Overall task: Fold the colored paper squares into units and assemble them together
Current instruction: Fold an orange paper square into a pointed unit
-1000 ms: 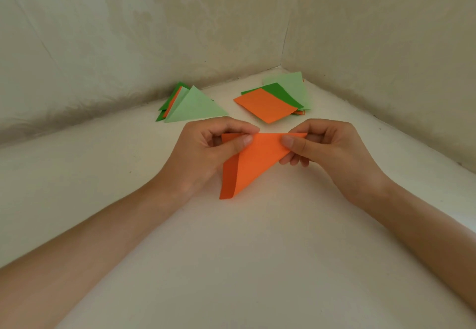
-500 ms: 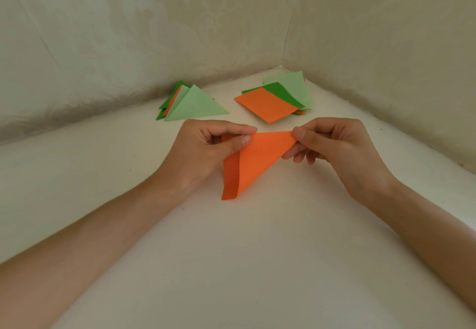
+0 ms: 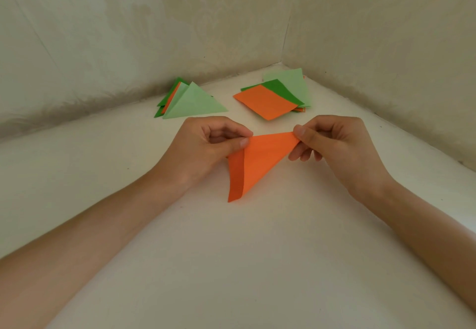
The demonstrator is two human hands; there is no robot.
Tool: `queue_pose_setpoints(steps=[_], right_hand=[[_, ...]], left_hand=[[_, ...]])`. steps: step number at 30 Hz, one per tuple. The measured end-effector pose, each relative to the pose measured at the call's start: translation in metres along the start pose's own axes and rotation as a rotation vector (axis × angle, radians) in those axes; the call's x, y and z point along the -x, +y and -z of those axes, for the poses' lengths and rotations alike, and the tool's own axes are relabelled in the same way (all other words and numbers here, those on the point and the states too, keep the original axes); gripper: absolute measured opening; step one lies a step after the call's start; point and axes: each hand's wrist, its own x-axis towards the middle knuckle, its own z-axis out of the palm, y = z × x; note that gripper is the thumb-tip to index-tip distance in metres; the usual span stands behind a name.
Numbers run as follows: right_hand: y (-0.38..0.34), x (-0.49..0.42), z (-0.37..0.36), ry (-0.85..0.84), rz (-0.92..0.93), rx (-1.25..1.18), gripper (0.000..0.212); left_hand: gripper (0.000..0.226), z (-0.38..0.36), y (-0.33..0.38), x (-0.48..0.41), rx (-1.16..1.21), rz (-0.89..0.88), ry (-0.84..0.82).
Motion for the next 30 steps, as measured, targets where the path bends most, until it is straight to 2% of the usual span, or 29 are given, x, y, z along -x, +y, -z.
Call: queue_pose_setpoints(steps=[5,7,12,16,21,24,27,30], right_hand=[[0.003,0.002,-0.003,-0.085,0.087,0.536,0.020],[0.006,0.000,-0.004,-0.124,0.099,0.645,0.018],[0.010,-0.002,-0.007,-0.158,0.114,0.711,0.018],[0.012,-0.004,-0.008,-0.159,0.133,0.769,0.019],[0.018,-0.006,-0.007,-0.109,0.134,0.776,0.018],[0.024,-0.005,0.001,0.020,0.206,0.874,0.010],[0.018,-0.001,0.007,0.093,0.402,0.915,0.042],[0.008,0.008,0.003,-0.079,0.530,0.939,0.064]], left_hand=[[0.024,0.006,-0.004,-0.004,-0.186,0.017,0.015],[0.020,0.007,-0.004,-0.003,-0.334,0.007,-0.005],[0.018,0.007,-0.007,-0.002,-0.513,-0.064,-0.068],[0.011,0.006,-0.014,-0.004,-0.650,-0.251,-0.092],[0.037,0.014,-0.014,-0.005,-0.928,-0.499,-0.266],[0.048,0.016,-0.011,0.003,-1.068,-0.545,-0.310],[0.051,0.014,-0.010,0.009,-1.102,-0.508,-0.325],[0.051,0.013,-0.009,0.008,-1.102,-0.498,-0.330]])
